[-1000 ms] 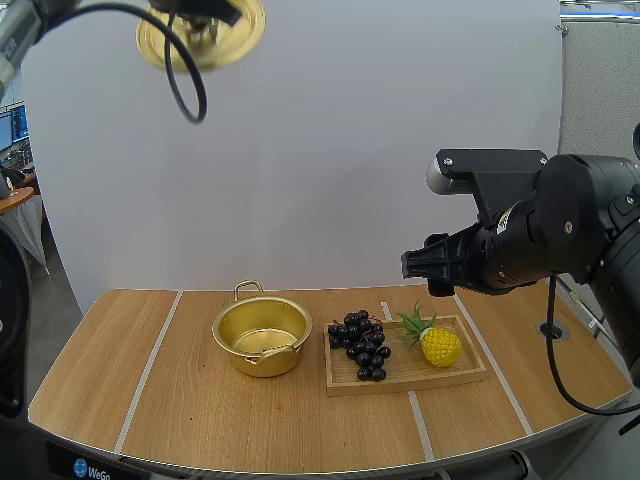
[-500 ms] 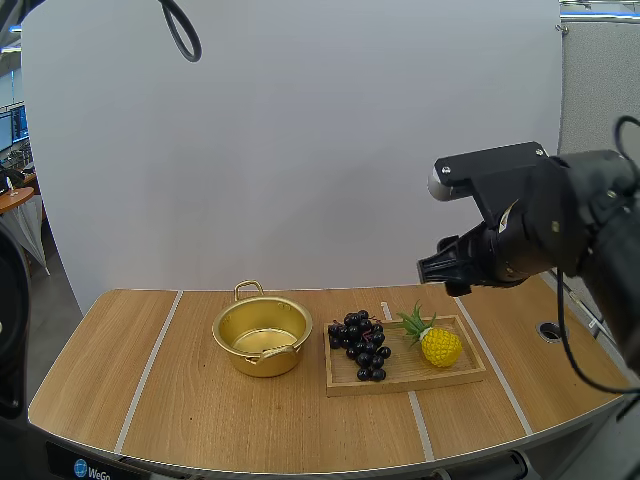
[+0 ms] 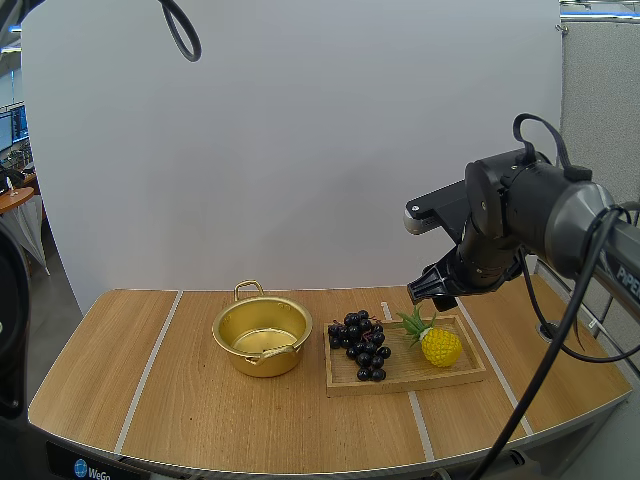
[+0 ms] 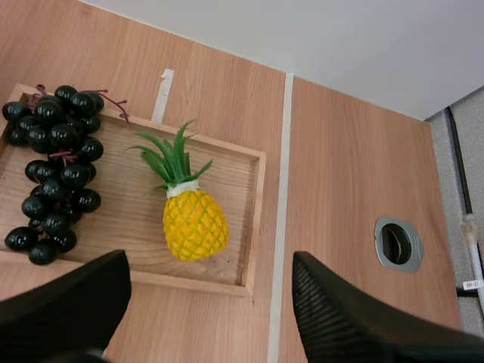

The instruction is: Open the pot, put the pineapple inside, and close it

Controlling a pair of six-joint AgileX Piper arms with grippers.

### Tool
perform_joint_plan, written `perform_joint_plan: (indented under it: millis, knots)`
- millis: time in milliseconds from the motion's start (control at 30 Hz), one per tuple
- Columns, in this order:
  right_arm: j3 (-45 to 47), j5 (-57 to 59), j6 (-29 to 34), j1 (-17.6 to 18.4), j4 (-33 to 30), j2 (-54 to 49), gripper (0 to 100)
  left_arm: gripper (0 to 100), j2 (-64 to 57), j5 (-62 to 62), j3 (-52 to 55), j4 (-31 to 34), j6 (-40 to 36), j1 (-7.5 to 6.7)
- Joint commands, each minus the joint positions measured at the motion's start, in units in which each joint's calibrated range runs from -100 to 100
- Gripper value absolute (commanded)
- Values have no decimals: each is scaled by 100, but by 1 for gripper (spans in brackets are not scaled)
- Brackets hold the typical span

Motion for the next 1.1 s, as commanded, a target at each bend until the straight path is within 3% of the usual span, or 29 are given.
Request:
perform_joint_plan:
  millis: [0,200,467,867,1067]
  knots:
    - [-34,-381,-322,-24,153,42,100,0,-39,-230,-52,15,-52,-24]
    - [-34,-400,-921,-24,820,42,100,0,-39,-230,-52,15,-52,-24]
    - [-19,-769,-1464,-84,1146,444,100,0,-39,-230,-52,15,-52,-24]
    - [-19,-1191,-3868,-1077,2986,1736,100,0,-39,-230,-52,15,-52,-24]
    - [-19,-1191,-4642,-1301,3165,2303,100,0,-39,-230,-52,15,-52,-24]
